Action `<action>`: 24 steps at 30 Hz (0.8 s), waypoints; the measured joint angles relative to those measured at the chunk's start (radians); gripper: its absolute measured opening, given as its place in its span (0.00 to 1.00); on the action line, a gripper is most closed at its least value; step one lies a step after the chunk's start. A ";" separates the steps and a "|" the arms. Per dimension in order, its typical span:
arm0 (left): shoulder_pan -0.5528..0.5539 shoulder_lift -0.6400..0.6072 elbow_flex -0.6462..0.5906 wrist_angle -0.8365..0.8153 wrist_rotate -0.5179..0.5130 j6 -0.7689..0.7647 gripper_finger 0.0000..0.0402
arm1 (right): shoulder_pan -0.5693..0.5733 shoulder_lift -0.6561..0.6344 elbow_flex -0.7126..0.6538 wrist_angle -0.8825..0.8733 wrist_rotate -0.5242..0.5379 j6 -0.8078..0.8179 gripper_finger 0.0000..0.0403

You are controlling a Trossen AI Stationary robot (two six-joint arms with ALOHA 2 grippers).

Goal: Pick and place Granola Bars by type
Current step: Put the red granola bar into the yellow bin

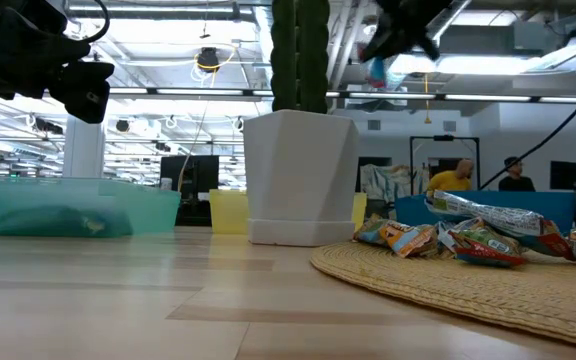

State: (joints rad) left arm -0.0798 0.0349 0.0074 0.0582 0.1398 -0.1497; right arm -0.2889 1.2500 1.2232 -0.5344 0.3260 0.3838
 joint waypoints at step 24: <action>0.000 0.000 0.000 0.000 -0.002 0.000 0.36 | -0.185 0.441 0.000 0.214 -0.279 0.004 0.04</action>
State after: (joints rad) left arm -0.0799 0.0348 0.0071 0.0582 0.1383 -0.1494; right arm -0.4740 1.6905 1.2228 -0.3201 0.0473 0.3874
